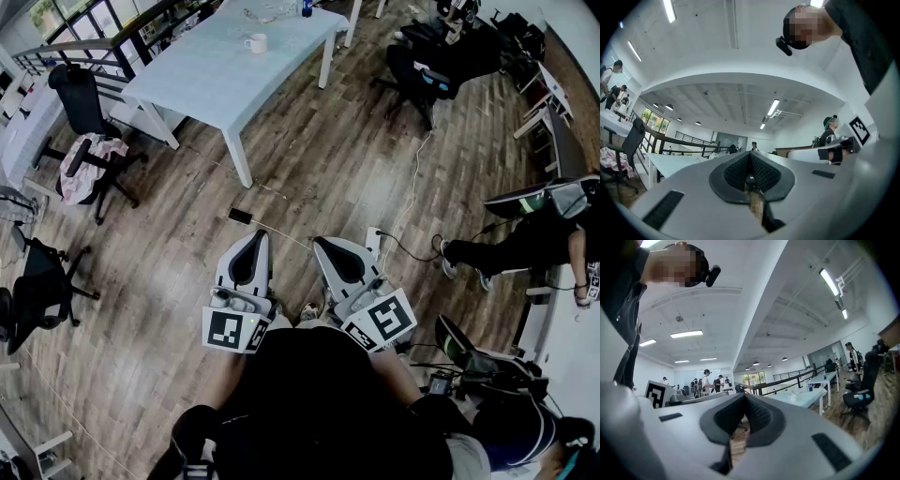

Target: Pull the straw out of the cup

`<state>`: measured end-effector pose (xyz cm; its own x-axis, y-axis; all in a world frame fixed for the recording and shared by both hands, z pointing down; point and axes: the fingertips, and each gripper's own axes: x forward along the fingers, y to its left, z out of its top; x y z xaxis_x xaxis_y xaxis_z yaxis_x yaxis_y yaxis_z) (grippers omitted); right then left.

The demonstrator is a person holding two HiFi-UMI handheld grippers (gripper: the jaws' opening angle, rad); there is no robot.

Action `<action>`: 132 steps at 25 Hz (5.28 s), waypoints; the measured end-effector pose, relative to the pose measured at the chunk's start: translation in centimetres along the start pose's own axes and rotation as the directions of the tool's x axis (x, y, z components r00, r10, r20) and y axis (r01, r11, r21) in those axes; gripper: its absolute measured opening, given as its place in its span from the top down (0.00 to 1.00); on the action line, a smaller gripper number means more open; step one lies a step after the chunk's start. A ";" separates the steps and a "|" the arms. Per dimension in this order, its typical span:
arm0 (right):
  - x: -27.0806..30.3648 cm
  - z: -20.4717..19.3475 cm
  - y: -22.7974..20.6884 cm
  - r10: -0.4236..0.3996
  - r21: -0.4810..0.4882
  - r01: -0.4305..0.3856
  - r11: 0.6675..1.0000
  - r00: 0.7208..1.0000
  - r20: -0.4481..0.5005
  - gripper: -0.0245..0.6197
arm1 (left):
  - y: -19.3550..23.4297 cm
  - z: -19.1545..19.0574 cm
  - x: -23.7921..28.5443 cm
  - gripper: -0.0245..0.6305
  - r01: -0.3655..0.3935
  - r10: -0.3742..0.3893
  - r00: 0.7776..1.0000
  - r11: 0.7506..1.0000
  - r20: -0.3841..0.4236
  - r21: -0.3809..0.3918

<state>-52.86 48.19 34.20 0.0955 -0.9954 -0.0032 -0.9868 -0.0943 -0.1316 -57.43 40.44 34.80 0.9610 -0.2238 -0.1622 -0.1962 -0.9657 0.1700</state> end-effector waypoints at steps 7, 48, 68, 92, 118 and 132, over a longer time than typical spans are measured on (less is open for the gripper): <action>0.5 -0.1 -0.8 0.001 0.011 -0.001 1.000 1.000 0.001 0.95 | 0.0 0.1 1.1 0.94 0.017 -0.017 1.000 1.000 -0.006 0.001; 19.9 1.5 -19.3 -0.012 0.027 0.012 1.000 1.000 0.021 0.95 | 12.4 -2.5 24.2 0.94 0.099 -0.099 0.995 0.995 0.004 0.018; 28.7 1.5 -24.0 0.006 0.032 -0.006 0.999 1.000 0.018 0.95 | 19.1 -3.6 31.8 0.94 0.088 -0.088 0.996 0.996 -0.007 0.000; 41.0 3.6 -46.9 0.264 0.061 -0.263 0.963 0.965 -0.010 0.95 | 23.4 -7.0 55.2 0.94 -0.175 0.174 0.985 0.983 0.023 0.049; 47.2 4.9 -62.7 0.383 0.059 -0.381 0.923 0.923 -0.028 0.95 | 27.2 -10.8 69.1 0.94 -0.406 0.403 0.913 0.913 0.068 0.033; 58.2 5.2 -68.4 0.425 0.066 -0.420 0.905 0.901 -0.087 0.95 | 35.3 -12.5 78.1 0.94 -0.447 0.446 0.894 0.895 0.039 0.001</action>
<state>20.88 -3.19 37.86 -0.3446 -0.9384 0.0273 -0.9246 0.3342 -0.1829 13.17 -9.53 40.32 0.7642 -0.6361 -0.1068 -0.6048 -0.7643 0.2239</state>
